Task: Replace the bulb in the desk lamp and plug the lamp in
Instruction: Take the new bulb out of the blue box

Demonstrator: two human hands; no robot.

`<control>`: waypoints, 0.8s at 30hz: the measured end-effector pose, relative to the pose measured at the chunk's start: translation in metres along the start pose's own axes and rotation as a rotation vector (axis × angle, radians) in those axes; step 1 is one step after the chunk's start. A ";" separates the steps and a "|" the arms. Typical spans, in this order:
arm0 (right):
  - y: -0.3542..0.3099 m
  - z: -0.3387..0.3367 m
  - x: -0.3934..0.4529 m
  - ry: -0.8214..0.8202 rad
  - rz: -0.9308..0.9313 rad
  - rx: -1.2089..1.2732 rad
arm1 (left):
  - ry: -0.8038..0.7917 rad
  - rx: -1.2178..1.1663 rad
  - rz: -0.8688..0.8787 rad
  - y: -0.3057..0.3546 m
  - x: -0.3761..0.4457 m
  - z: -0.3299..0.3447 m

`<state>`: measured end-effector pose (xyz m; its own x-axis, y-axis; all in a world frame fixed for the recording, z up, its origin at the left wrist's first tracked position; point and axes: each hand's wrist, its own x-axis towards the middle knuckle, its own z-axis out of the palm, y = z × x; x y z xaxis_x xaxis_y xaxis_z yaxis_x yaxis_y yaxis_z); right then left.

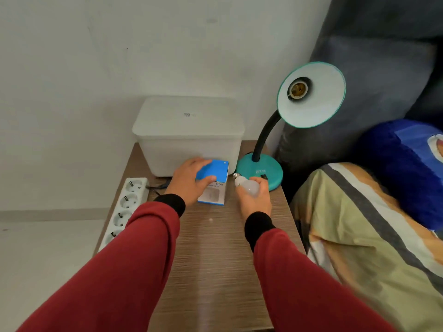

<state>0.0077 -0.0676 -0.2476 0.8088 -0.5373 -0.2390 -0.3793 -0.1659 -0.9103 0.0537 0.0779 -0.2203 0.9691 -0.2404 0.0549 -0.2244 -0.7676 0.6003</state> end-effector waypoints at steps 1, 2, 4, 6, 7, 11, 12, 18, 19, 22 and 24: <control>0.003 0.004 0.001 -0.001 0.007 0.003 | 0.008 -0.012 0.004 -0.002 0.001 0.001; 0.006 0.006 0.001 -0.004 0.008 -0.004 | 0.014 -0.027 0.003 -0.004 0.001 0.002; 0.012 0.007 0.001 -0.012 0.004 -0.045 | 0.023 -0.058 0.000 -0.007 0.001 0.005; 0.018 0.005 0.000 -0.029 -0.006 -0.101 | 0.032 -0.091 -0.005 -0.008 0.001 0.007; 0.020 0.004 -0.001 -0.040 -0.013 -0.129 | 0.036 -0.098 -0.006 -0.009 0.001 0.008; 0.024 0.003 0.001 -0.075 -0.031 -0.241 | 0.036 -0.104 -0.009 -0.011 0.004 0.008; 0.023 0.003 0.002 -0.081 -0.037 -0.269 | 0.037 -0.109 -0.009 -0.011 0.004 0.008; 0.019 0.002 0.004 -0.129 -0.128 -0.411 | 0.064 -0.151 -0.036 -0.011 0.004 0.009; 0.017 0.001 0.004 -0.112 -0.153 -0.390 | 0.070 -0.169 -0.051 -0.011 0.004 0.010; 0.003 -0.005 0.007 -0.063 -0.356 -0.335 | 0.094 -0.247 -0.088 -0.013 0.002 0.012; -0.012 -0.008 0.012 -0.086 -0.477 -0.343 | 0.126 -0.314 -0.111 -0.011 0.000 0.014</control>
<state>0.0186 -0.0783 -0.2372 0.9536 -0.2714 0.1304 -0.0769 -0.6382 -0.7660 0.0549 0.0782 -0.2384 0.9952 -0.0757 0.0623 -0.0941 -0.5600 0.8232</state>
